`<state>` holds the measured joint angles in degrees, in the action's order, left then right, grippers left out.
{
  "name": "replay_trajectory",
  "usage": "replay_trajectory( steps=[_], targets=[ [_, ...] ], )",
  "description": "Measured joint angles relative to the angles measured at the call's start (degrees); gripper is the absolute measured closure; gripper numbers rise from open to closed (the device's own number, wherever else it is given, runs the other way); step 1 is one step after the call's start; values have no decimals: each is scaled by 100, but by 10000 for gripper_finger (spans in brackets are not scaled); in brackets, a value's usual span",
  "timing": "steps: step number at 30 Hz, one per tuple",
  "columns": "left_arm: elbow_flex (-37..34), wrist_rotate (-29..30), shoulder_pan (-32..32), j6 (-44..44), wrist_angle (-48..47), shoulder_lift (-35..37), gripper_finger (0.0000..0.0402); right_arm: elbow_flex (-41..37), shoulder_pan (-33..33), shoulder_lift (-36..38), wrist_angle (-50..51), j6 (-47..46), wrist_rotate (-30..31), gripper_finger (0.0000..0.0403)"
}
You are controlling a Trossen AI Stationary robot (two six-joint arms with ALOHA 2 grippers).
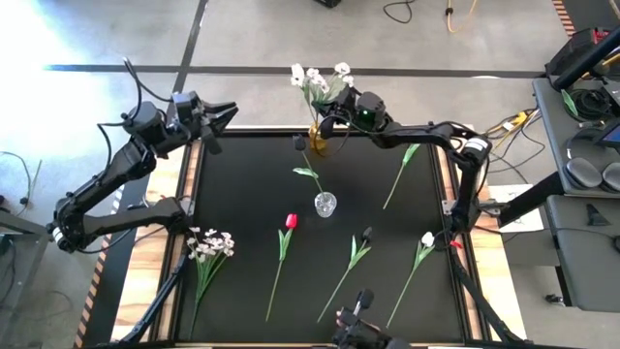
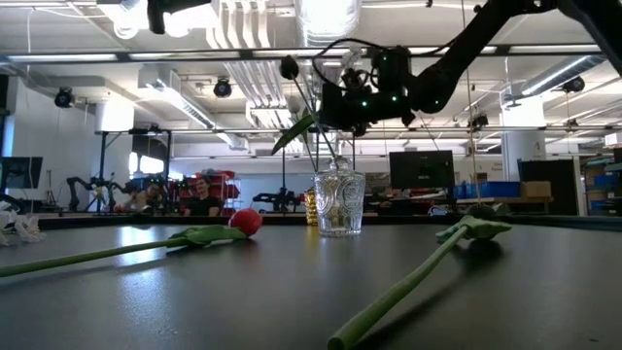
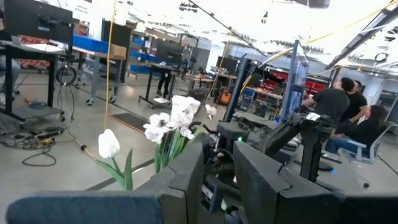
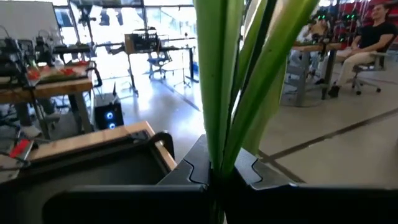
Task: Sort flowers into vase by color
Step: Put the top white flowers into the yellow vase
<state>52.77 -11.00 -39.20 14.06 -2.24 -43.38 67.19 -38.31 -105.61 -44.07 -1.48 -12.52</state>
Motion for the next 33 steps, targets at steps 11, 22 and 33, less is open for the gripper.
replay_trajectory(
  steps=[11, 22, 33],
  targets=[
    [0, 7, 0, -1, -219, 37, 326, 14, -63, -117, 18, 265, -166, 394],
    [0, 8, -1, -1, -214, 37, 326, -12, -73, -145, 104, 520, -146, 380],
    [0, 2, -1, -1, -216, 35, 326, -12, -72, -145, 887, 314, -100, 312]
  ],
)
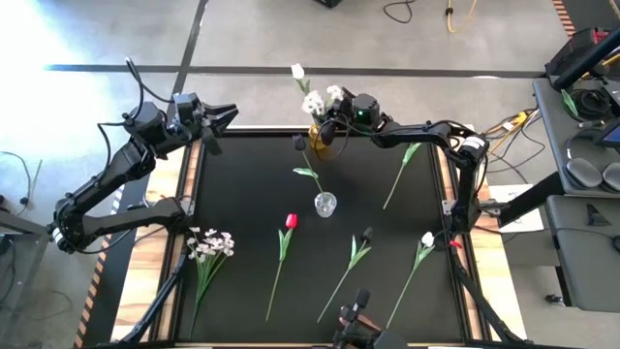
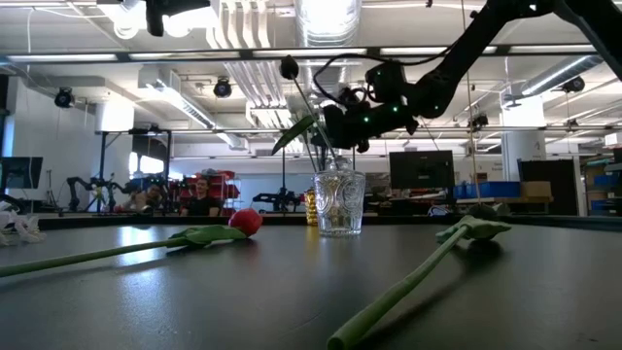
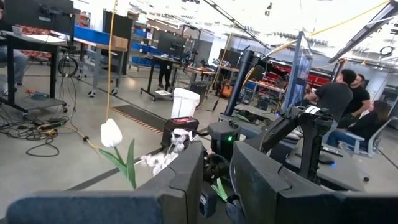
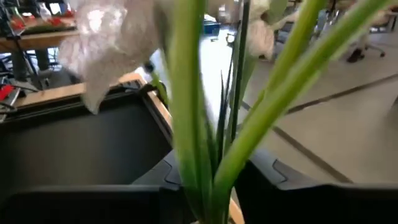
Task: Sort flowers into vase by color
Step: Put the top white flowers into the yellow vase
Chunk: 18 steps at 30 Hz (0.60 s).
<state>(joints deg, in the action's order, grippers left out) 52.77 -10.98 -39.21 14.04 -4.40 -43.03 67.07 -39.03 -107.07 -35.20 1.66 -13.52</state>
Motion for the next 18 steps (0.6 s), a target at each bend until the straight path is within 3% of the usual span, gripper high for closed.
replay_trajectory(
  steps=[11, 18],
  targets=[
    [0, -4, -1, -42, -88, -25, 326, 7, 15, 151, 288, -665, -1, 236],
    [0, -7, 1, -107, -114, -165, 326, 7, 54, 792, 1156, -655, 0, 198]
  ],
)
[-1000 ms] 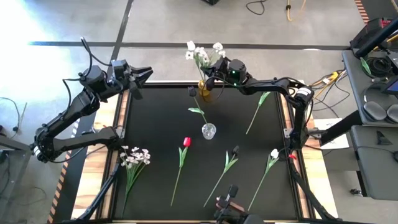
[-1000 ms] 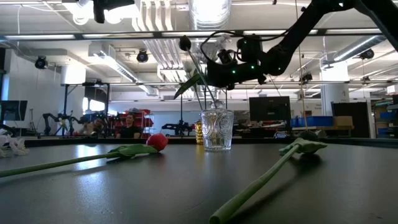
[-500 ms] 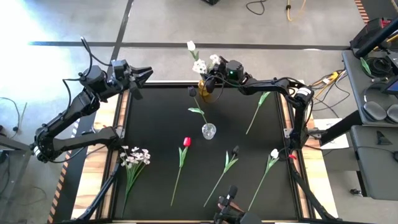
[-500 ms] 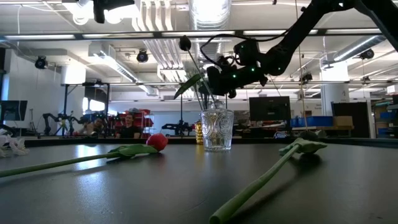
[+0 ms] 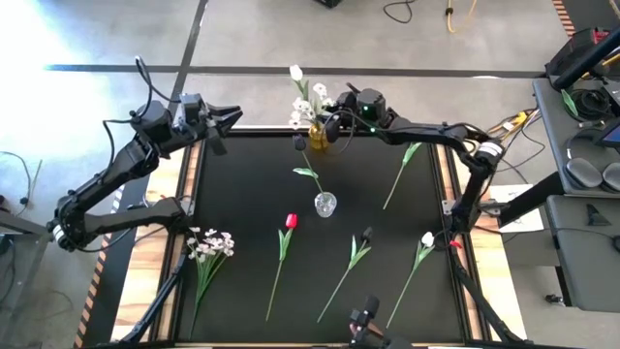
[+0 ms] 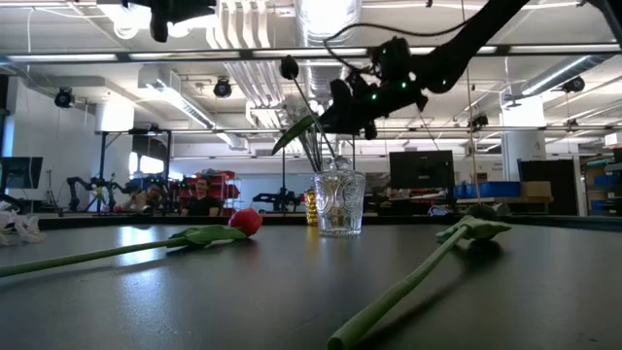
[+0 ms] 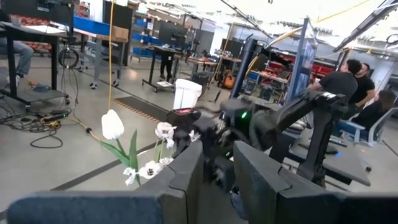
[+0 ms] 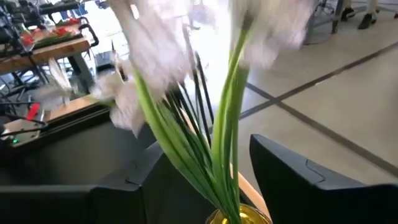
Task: Sort flowers into vase by color
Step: Put the top white flowers into the yellow vase, then put the top red tulip into the transparent vase
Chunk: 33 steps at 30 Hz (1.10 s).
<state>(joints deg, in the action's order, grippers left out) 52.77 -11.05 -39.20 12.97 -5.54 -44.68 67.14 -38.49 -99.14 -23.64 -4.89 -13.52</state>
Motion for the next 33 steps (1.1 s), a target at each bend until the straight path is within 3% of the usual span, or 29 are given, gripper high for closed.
replay_trajectory(
  steps=[12, 16, 19, 22, 26, 30, 33],
  targets=[
    [0, -61, 0, 15, -595, -319, 326, 6, 1, 1589, 1509, 408, 27, 191],
    [0, -192, 48, 54, -807, -364, 327, 8, 3, 2169, 2287, 410, 483, 198],
    [0, -195, 172, 9, -931, -361, 327, 8, -4, 2612, 3321, 294, 1190, 220],
    [0, -164, 278, 6, -1006, -360, 327, 8, -46, 3015, 4552, -236, 1812, 252],
    [0, 45, 343, -49, -1111, -384, 327, -13, -301, 3274, 6208, -1671, 1953, 287],
    [0, 163, 341, -76, -1100, -430, 327, -226, -651, 3285, 7498, -2760, 2040, 288],
    [0, 155, 341, -157, -1100, -448, 327, -598, -931, 3196, 7888, -3526, 2011, 274]
  ],
)
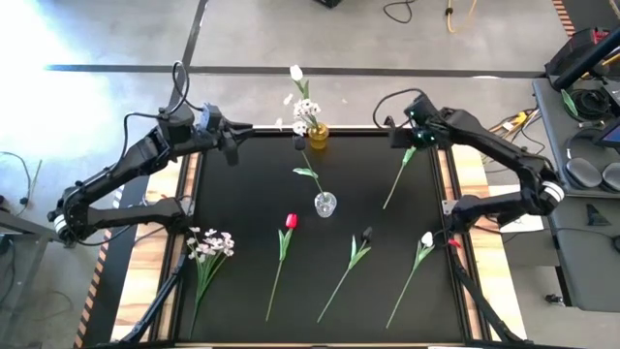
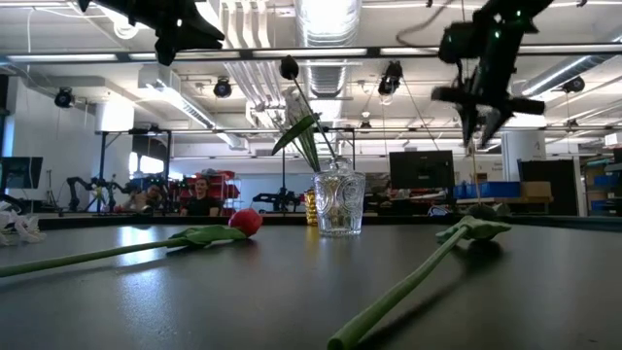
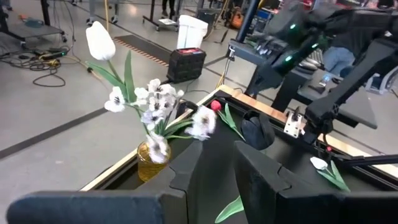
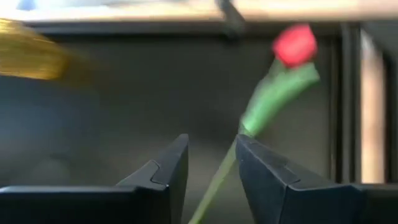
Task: Sort flowers into vase by color
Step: Put the top red tulip into the transparent vase
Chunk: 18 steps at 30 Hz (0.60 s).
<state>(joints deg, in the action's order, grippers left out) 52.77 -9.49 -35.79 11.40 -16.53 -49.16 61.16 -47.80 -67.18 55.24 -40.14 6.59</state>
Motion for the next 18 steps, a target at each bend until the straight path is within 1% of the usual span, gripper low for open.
replay_trajectory(
  steps=[2, 5, 10, 13, 18],
  targets=[
    [0, 1, 0, -9, -1, -6, 327, -274, -155, -66, -17, -280, -104, 261],
    [0, 2, 0, -16, 1, -3, 327, -636, -357, -217, -75, -616, -18, 240],
    [0, 0, 0, -17, 4, -5, 327, -1045, -682, -572, -730, -679, 9, 215],
    [0, 4, 0, 4, 3, -5, 327, -1173, -843, -915, -1015, -701, 45, 212],
    [0, 126, 0, 145, 5, -3, 327, -1173, -801, -1411, -1014, -982, 438, 225]
  ],
)
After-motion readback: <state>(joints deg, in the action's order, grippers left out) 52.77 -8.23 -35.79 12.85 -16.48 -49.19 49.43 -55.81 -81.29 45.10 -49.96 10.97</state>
